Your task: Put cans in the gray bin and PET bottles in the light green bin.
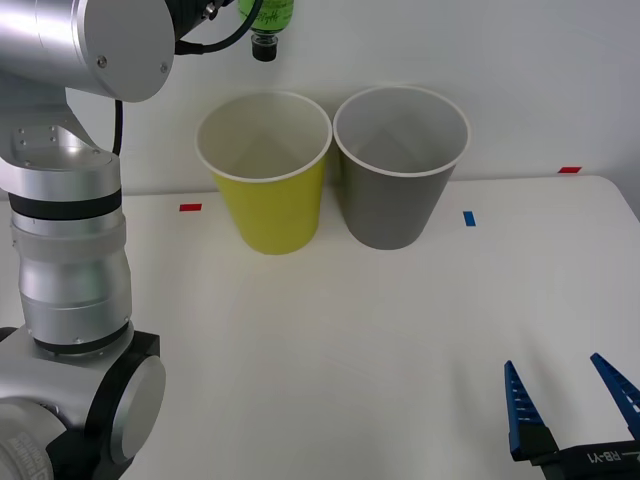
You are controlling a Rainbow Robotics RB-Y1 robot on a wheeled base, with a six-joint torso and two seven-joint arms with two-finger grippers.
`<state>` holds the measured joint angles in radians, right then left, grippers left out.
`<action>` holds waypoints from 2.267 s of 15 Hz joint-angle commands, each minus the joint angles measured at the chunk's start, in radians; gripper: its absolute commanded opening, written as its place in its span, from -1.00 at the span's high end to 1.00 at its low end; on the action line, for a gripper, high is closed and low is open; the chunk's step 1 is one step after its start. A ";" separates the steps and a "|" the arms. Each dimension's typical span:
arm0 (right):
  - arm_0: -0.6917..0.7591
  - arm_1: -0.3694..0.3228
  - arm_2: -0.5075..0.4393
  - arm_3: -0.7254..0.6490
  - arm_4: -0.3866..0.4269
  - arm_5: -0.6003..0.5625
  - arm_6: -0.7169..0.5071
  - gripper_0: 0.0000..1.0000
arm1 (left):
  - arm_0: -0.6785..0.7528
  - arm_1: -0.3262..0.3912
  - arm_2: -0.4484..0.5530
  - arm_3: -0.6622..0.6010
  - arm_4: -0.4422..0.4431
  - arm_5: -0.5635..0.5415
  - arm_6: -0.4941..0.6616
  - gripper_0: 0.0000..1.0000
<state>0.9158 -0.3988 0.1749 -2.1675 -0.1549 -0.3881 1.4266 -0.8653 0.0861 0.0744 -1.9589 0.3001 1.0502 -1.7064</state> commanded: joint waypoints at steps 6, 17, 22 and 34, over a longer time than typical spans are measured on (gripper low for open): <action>0.000 0.000 0.000 0.000 0.000 0.000 0.000 -1.00 | 0.124 -0.035 -0.024 0.006 0.007 -0.159 -0.047 1.00; 0.000 0.000 0.000 0.000 0.000 0.000 0.000 -1.00 | 0.278 -0.023 -0.077 0.008 0.050 -0.345 -0.084 1.00; 0.000 0.000 0.000 0.000 0.000 0.000 0.000 -1.00 | 0.278 -0.017 -0.077 0.008 0.047 -0.345 -0.081 -0.48; 0.000 0.000 0.000 0.000 0.000 0.000 0.000 -1.00 | 0.336 0.020 -0.050 -0.055 0.146 -0.345 -0.082 -1.00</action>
<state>0.9158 -0.3988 0.1749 -2.1675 -0.1549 -0.3881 1.4266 -0.5671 0.1043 0.0180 -1.9747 0.4345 0.7047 -1.7876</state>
